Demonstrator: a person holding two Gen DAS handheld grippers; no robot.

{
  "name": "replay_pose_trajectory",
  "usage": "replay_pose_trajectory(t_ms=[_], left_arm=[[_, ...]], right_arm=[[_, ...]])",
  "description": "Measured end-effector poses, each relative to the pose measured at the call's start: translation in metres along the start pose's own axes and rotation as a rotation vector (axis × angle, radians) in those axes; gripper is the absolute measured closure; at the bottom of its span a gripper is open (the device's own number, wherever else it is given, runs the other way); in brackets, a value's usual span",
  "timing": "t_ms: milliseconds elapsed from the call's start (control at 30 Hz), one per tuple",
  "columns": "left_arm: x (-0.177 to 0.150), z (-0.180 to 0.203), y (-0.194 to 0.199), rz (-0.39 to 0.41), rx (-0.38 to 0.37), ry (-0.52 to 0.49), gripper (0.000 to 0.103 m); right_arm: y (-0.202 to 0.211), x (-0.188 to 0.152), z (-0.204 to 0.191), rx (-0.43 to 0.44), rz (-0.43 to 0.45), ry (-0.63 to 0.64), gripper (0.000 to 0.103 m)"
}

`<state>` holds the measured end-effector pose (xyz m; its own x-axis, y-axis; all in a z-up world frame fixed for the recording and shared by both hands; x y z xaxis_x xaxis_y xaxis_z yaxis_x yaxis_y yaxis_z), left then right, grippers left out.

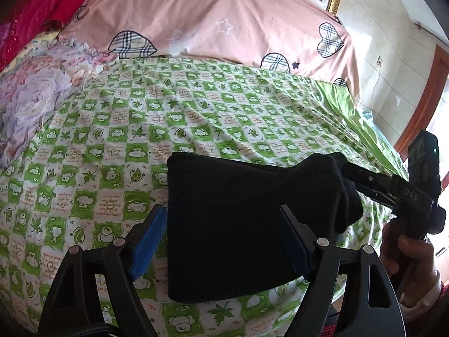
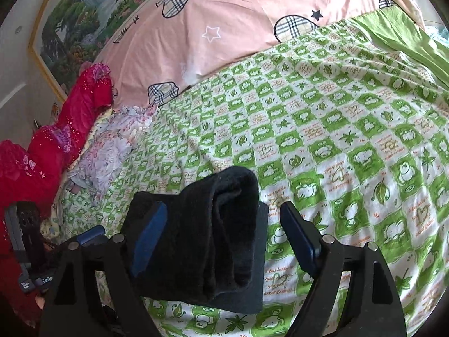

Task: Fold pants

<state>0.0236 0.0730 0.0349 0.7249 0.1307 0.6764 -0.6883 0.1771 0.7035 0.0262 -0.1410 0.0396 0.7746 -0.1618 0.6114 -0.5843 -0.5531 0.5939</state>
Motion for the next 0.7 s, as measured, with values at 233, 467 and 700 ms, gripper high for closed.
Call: replay_pose_trajectory(t_ms=[233,467,700], left_arm=[[0.004,-0.012,-0.019,-0.04,0.003,0.046,0.023],[0.007,-0.02,-0.037,-0.074,0.012,0.087,0.023],[0.004,-0.034,-0.055,-0.115,0.035,0.141,0.021]], right_arm=[[-0.007,-0.013,-0.003,-0.066,-0.021,0.051,0.02],[-0.01,-0.027,0.008,-0.092,-0.051,0.058,0.02],[-0.017,-0.039,0.016,-0.081,-0.08,0.05,0.02]])
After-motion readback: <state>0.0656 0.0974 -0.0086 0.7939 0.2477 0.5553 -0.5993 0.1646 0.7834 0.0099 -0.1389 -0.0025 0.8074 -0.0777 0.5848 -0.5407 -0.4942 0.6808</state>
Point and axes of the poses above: each gripper's, at about its wrist camera, not at the fingertips, and y roughly against the way its jaws point, z to its right, x to its top, the point moved 4 cm from there along -y, roughly the way its jaws point, and after that the axes turned 1 degree about y, right-handed, at the moved point
